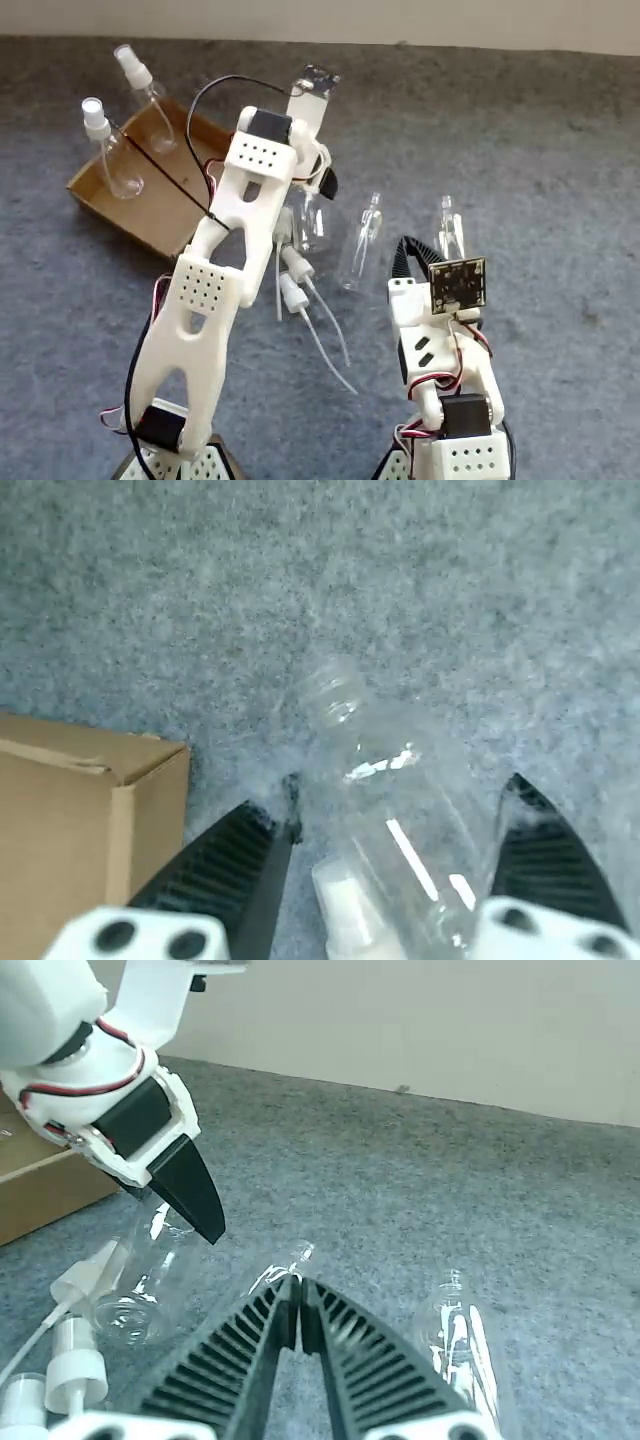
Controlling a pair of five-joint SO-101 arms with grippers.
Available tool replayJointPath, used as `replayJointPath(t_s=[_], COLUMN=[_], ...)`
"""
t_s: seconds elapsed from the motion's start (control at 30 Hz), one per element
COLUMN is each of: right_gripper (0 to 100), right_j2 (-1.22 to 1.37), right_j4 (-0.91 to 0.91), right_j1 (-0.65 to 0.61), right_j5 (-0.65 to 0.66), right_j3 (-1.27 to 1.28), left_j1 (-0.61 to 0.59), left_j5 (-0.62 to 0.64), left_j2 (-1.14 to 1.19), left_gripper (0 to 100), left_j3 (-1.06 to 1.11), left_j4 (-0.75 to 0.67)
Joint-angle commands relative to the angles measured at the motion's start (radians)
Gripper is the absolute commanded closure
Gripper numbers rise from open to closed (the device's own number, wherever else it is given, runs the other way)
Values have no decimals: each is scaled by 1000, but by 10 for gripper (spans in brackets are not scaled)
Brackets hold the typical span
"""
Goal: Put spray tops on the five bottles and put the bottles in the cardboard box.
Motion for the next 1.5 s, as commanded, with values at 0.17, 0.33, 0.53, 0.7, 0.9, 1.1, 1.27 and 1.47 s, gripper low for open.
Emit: replayJointPath(t_s=[0.17, 0.33, 0.53, 0.7, 0.9, 1.1, 1.27, 1.47], right_gripper=[993, 993, 993, 993, 993, 993, 993, 993], right_j2=[-5, -5, -5, -5, -5, -5, -5, -5], right_j4=[1, 1, 1, 1, 1, 1, 1, 1], right_j1=[7, 7, 7, 7, 7, 7, 7, 7], right_j5=[-3, -3, -3, -3, -3, -3, -3, -3], right_j3=[104, 104, 104, 104, 104, 104, 104, 104], left_j1=[44, 50, 45, 45, 45, 45, 48, 45], left_j5=[0, 3, 0, -2, -2, -2, -2, -3], left_j2=[-4, -2, -1, -1, -1, -1, 8, 81], left_gripper=[786, 786, 785, 783, 660, 654, 685, 721], left_j3=[-39, -36, -35, -35, -35, -35, -35, -44], left_j4=[43, 46, 89, 95, 104, 109, 104, 101])
